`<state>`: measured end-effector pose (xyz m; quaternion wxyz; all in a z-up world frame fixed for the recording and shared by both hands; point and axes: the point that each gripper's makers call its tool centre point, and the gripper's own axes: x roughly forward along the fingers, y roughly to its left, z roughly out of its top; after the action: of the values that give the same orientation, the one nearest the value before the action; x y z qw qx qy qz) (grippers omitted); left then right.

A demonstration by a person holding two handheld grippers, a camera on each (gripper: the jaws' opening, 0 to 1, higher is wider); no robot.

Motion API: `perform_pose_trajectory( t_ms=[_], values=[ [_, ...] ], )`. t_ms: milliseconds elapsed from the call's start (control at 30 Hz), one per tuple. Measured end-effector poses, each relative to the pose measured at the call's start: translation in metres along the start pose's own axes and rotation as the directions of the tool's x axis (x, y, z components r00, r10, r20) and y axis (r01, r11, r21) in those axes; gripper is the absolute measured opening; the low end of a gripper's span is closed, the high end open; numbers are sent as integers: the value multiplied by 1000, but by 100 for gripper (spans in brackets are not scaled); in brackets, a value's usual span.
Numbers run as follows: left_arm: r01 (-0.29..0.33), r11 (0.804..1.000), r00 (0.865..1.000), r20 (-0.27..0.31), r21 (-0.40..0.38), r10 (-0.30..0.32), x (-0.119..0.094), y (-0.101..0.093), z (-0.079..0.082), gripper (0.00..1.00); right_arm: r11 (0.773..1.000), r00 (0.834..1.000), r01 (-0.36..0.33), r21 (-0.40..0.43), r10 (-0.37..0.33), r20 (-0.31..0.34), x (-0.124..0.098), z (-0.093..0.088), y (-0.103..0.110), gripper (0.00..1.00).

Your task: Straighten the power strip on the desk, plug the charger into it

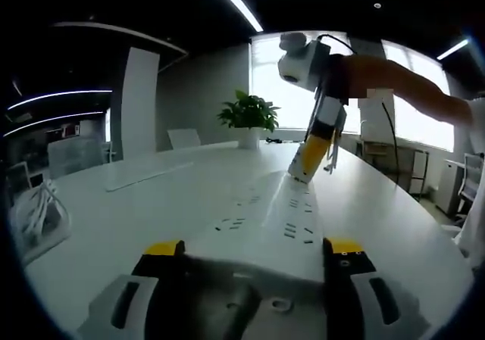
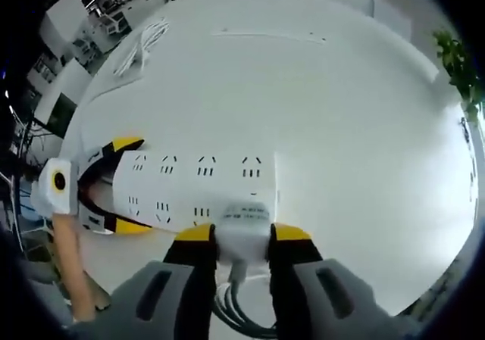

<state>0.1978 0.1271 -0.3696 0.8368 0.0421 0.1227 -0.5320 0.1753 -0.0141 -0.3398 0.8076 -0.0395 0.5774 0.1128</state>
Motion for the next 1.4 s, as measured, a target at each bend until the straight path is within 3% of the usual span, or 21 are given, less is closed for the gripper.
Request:
perform_pose_trajectory(
  t_ms=[400,533,600,733,867,1133,1167,1400],
  values=[
    [0,1000,1000,1,0,0,0,1,0,75,1000,1000,11,27,-11,-27,9,-5,5,28],
    [2,1000,1000,2,1,-2,0,0,0,75,999,999,-45,-13,45,6,7,-11,10,31],
    [4,1000,1000,3,1,-4,0,0,0,75,995,995,-97,9,97,18,4,-13,17,36],
    [6,1000,1000,4,2,-6,0,0,0,75,993,992,-122,8,121,32,-3,-12,21,46],
    [7,1000,1000,7,2,-7,0,-1,0,74,994,993,-106,-36,108,52,-8,-11,18,45],
    [6,1000,1000,9,2,-6,-1,-3,-1,74,987,983,-144,-67,150,106,-23,-13,26,45],
    [5,1000,1000,9,2,-5,-1,-4,-1,74,986,981,-152,-68,159,113,-24,-6,25,45],
    [2,1000,1000,10,1,-2,-2,-3,-1,74,978,962,-180,-106,198,188,-41,-3,30,47]
  ],
)
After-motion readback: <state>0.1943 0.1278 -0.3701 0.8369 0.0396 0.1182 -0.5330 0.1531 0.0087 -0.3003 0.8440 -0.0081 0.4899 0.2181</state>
